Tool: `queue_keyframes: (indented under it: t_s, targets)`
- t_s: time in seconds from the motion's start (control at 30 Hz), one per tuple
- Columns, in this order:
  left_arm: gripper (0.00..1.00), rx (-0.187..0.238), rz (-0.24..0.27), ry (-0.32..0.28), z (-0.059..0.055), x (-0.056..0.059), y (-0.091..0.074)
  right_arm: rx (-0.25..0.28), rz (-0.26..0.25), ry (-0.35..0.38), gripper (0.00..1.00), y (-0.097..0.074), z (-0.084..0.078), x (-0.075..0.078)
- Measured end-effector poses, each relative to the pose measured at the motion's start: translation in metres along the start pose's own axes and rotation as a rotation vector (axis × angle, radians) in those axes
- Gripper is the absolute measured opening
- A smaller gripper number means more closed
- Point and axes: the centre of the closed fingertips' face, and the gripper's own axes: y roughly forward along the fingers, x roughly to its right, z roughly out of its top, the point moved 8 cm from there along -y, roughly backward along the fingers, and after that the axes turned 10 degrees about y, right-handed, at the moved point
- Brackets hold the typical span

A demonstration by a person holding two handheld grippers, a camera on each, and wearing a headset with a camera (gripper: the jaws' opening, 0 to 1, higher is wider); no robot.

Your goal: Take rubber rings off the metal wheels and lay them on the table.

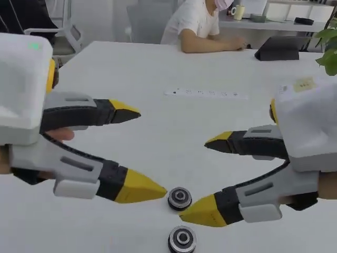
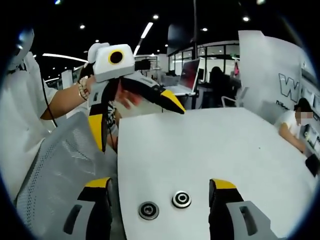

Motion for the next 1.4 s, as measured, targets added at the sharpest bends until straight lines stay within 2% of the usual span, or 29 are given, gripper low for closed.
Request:
queue_keyframes:
  t_s: [0.17,0.33,0.43,0.6,0.7,0.73,0.83,0.9,0.93,1.0,1.07,1.17,1.23,1.33,1.4]
  targets:
    - [0.67,0.034,-0.053,0.028,0.004,0.006,0.017,0.004,0.026,0.036,0.67,0.007,-0.018,0.003]
    - [0.68,0.044,-0.066,0.028,0.002,0.008,0.034,-0.035,0.052,0.074,0.60,0.009,-0.037,0.007]
    - [0.66,0.048,-0.077,0.029,-0.004,0.007,0.045,-0.058,0.060,0.083,0.55,0.012,-0.046,0.009]
    - [0.62,0.042,-0.077,0.003,-0.020,0.006,0.059,-0.091,0.080,0.083,0.49,0.019,-0.057,0.010]
    - [0.57,0.020,-0.068,-0.017,-0.035,0.007,0.063,-0.114,0.092,0.093,0.44,0.023,-0.065,0.010]
    - [0.55,0.021,-0.065,-0.032,-0.039,0.009,0.064,-0.121,0.094,0.097,0.43,0.024,-0.068,0.010]
    - [0.51,0.039,-0.068,-0.147,-0.053,0.015,0.066,-0.127,0.093,0.119,0.40,0.028,-0.072,0.011]
    - [0.48,0.014,-0.092,-0.149,-0.062,0.018,0.066,-0.130,0.088,0.135,0.40,0.030,-0.076,0.011]
    - [0.46,-0.015,-0.110,-0.117,-0.066,0.019,0.066,-0.132,0.088,0.141,0.39,0.032,-0.077,0.011]
    - [0.44,-0.010,-0.097,-0.120,-0.070,0.020,0.067,-0.145,0.091,0.138,0.38,0.035,-0.081,0.009]
    - [0.44,-0.025,-0.113,-0.141,-0.075,0.022,0.068,-0.165,0.084,0.124,0.36,0.036,-0.084,0.008]
    - [0.41,-0.041,-0.129,-0.123,-0.079,0.027,0.071,-0.192,0.096,0.116,0.36,0.040,-0.090,0.005]
    - [0.38,-0.077,-0.175,-0.103,-0.084,0.034,0.073,-0.216,0.105,0.096,0.34,0.043,-0.093,0.002]
    - [0.33,-0.107,-0.209,-0.065,-0.089,0.040,0.075,-0.222,0.097,0.071,0.32,0.045,-0.094,0.002]
    - [0.31,-0.114,-0.220,-0.060,-0.091,0.043,0.078,-0.219,0.094,0.068,0.32,0.045,-0.094,0.003]
